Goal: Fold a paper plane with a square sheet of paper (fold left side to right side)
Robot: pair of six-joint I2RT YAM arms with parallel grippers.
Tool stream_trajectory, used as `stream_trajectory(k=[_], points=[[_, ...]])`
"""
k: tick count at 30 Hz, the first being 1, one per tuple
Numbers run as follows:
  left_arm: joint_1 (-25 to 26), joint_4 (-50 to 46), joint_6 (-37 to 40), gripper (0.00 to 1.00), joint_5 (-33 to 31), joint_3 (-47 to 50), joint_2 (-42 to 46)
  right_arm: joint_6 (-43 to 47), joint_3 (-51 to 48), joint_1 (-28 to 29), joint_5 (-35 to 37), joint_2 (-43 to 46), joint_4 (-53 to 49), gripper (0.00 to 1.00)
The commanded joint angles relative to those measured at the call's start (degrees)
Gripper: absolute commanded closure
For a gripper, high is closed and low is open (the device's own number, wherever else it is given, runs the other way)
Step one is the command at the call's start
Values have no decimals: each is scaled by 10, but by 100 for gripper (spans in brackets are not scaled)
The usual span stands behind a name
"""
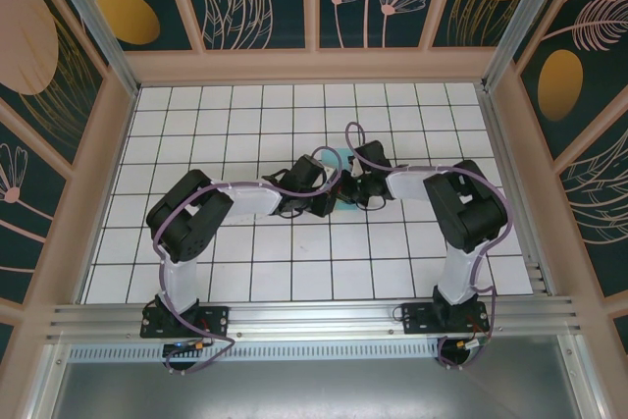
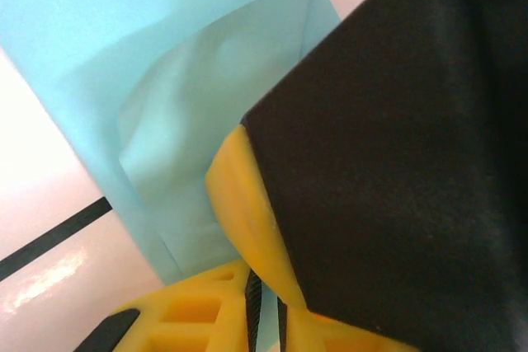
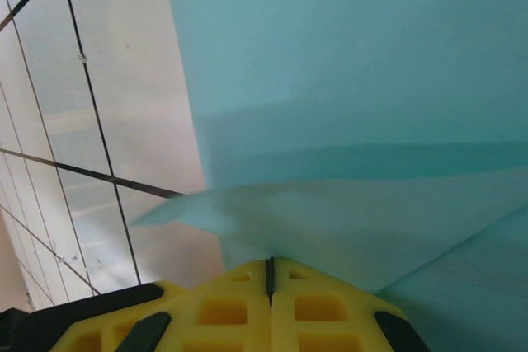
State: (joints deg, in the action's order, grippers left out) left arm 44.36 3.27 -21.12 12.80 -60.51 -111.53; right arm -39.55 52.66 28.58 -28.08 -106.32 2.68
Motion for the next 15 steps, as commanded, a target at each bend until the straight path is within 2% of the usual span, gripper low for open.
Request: stream_trajectory(k=[1, 15], points=[[4, -62, -3, 83, -6, 25, -17, 16, -1, 6, 35, -16, -13, 100], [4, -65, -1, 85, -12, 30, -25, 61, 11, -30, 54, -4, -22, 99]])
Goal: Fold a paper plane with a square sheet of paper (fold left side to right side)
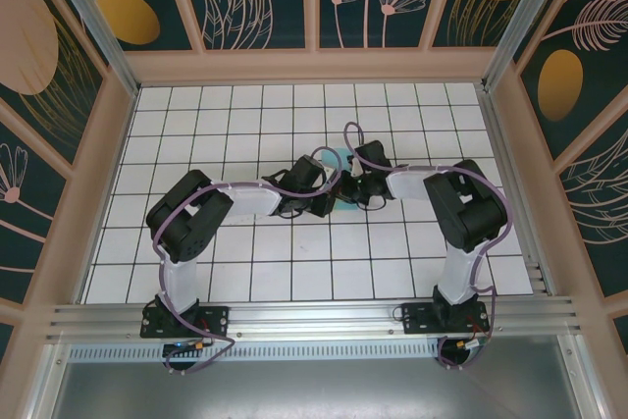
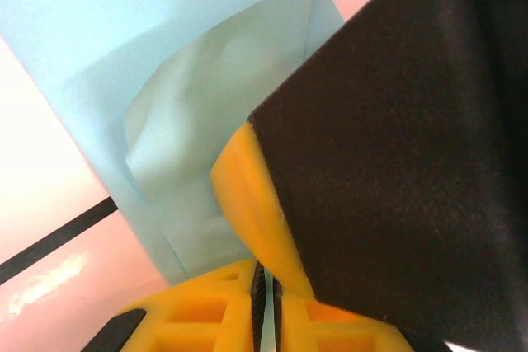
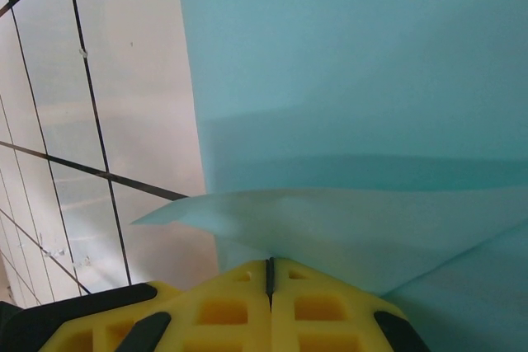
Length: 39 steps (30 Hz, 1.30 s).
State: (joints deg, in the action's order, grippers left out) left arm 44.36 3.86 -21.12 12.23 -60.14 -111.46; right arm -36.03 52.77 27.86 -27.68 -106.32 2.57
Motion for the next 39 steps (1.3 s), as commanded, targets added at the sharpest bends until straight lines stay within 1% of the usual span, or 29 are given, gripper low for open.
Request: stream_trajectory(k=[1, 18, 27, 34, 39], points=[[5, -71, -2, 85, -6, 25, -26, 29, 12, -28, 51, -3, -23, 99], [5, -72, 0, 86, -4, 25, -26, 68, 30, -94, 56, -15, -52, 98], [5, -73, 10, 83, 22, 41, 2, 63, 23, -94, 40, -24, -47, 98], [4, -73, 14, 82, 43, 90, 24, 63, 27, -93, 40, -29, -50, 98], [5, -69, 10, 82, 39, 115, 43, 63, 29, -90, 40, -29, -50, 98]])
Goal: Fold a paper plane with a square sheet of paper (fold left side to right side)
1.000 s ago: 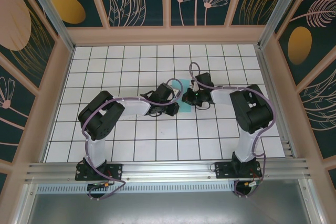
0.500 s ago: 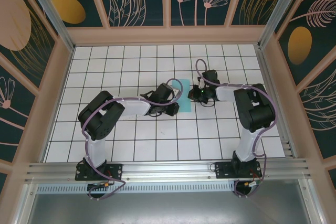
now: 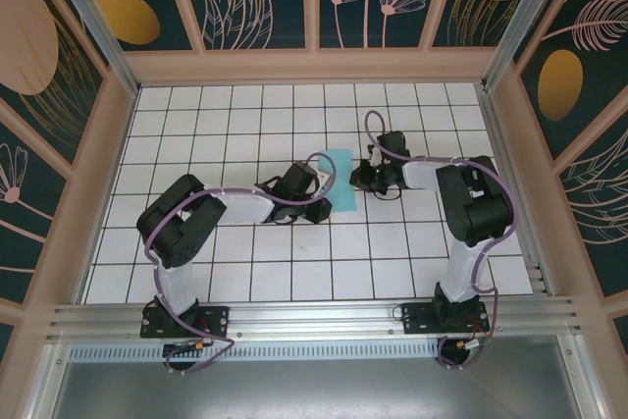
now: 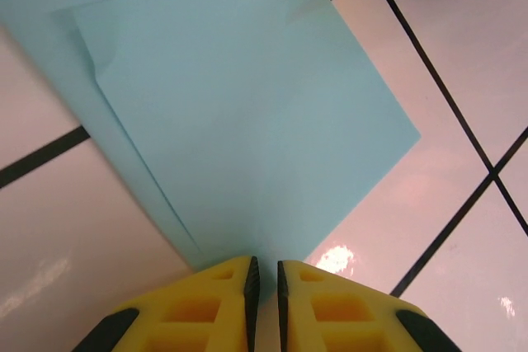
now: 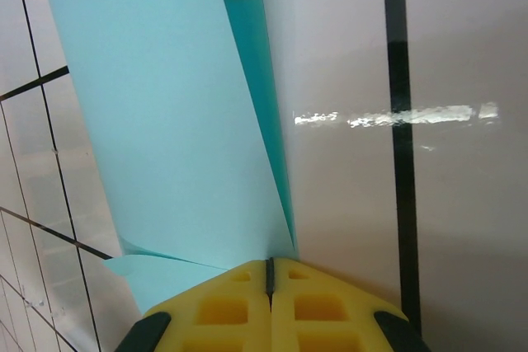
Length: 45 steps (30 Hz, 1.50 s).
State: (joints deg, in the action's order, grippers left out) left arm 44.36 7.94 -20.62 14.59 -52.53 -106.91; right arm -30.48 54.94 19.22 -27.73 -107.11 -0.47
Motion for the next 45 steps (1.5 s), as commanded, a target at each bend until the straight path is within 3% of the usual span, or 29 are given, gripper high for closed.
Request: stream_trajectory(k=[1, 11, 15, 19, 23, 26, 30, 40, 43, 45], points=[[4, -109, 5, 82, 18, 43, 1, 8, 8, -4, 40, -22, -20, 98], [5, -111, -10, 83, -1, 60, 35, 9, 11, -1, 25, -13, -12, 97], [1, -120, -11, 81, -9, 61, 83, 14, 17, -2, 11, 14, 0, 91], [-27, -115, -19, 76, 10, 63, 147, 29, 32, -6, 19, 59, -6, 72], [-66, -85, -36, 56, 40, 61, 173, 45, 27, -22, 41, 111, -20, 50], [-81, -54, -50, 44, 69, 37, 158, 53, -1, -41, 36, 153, -15, 39], [-84, -35, -54, 37, 88, -25, 98, 61, -59, -62, 21, 210, 6, 26], [-85, -43, -47, 40, 110, -157, -63, 53, -153, -74, -30, 259, 39, 23], [-85, -45, -47, 47, 111, -169, -81, 49, -163, -74, -49, 252, 48, 26], [-85, -40, -49, 59, 114, -169, -84, 46, -164, -72, -56, 245, 53, 27]])
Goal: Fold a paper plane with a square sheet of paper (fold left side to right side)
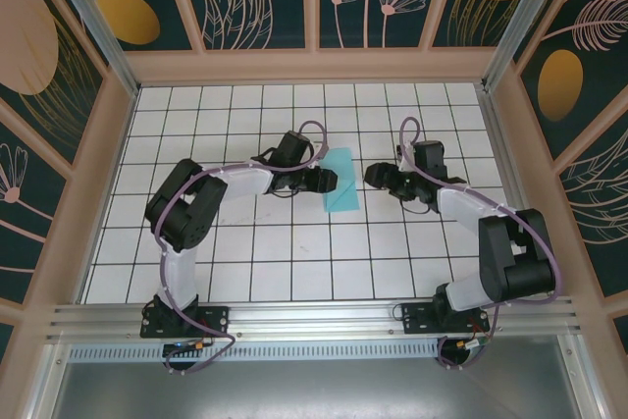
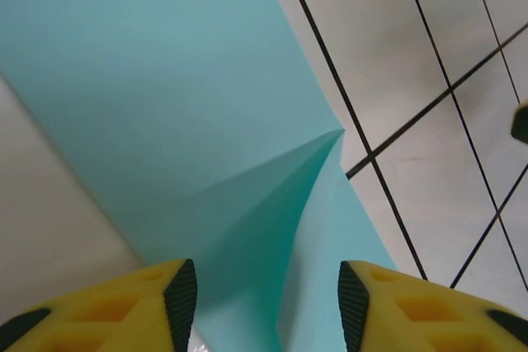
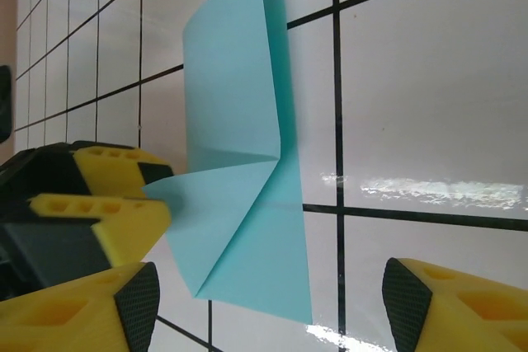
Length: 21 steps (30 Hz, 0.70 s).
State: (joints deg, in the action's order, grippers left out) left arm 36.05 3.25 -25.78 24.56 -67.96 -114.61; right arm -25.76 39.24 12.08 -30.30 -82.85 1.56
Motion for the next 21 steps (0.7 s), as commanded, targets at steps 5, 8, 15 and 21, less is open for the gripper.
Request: stream_trajectory(k=[5, 8, 15, 21], points=[[-4, 13, -1, 88, -3, 3, 11, -23, -11, 9, -53, -22, 66, 31], [-9, 26, -7, 91, -11, 30, 35, -41, -5, 24, -69, -49, 101, 32], [-14, 38, -12, 90, -20, 64, 57, -64, 41, 66, -80, -125, 140, 34], [-14, 39, -12, 90, -26, 66, 56, -75, 78, 94, -82, -183, 147, 41]])
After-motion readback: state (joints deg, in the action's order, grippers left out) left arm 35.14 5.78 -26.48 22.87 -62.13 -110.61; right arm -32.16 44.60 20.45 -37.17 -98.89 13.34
